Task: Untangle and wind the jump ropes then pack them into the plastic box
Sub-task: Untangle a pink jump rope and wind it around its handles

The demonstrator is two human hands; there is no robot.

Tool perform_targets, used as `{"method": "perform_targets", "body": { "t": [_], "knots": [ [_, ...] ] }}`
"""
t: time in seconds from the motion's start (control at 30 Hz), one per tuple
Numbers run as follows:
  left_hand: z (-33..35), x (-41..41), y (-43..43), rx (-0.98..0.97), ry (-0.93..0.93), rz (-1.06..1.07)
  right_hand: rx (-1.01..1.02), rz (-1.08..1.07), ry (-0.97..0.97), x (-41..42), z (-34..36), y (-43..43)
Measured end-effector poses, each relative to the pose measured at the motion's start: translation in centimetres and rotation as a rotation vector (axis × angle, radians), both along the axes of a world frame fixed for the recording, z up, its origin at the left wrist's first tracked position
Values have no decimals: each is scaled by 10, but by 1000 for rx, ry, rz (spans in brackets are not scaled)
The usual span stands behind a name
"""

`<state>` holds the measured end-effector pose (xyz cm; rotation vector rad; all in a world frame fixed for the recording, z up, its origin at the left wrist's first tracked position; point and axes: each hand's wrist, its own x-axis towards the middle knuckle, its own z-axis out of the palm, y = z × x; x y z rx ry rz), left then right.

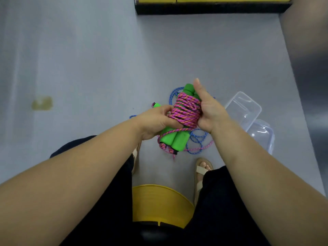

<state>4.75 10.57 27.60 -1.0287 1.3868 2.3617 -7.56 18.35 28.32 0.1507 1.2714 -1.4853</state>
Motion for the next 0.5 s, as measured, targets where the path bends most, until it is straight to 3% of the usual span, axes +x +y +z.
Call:
{"method": "perform_targets", "body": {
  "t": [0.3,0.5],
  "knots": [
    [-35,-28,-47,122,63,-27,-24,4,-99,-40,-43,-47],
    [-56,-39,-66,102,-65,-80,42,-101,-187,-47,-79,-61]
  ]
}}
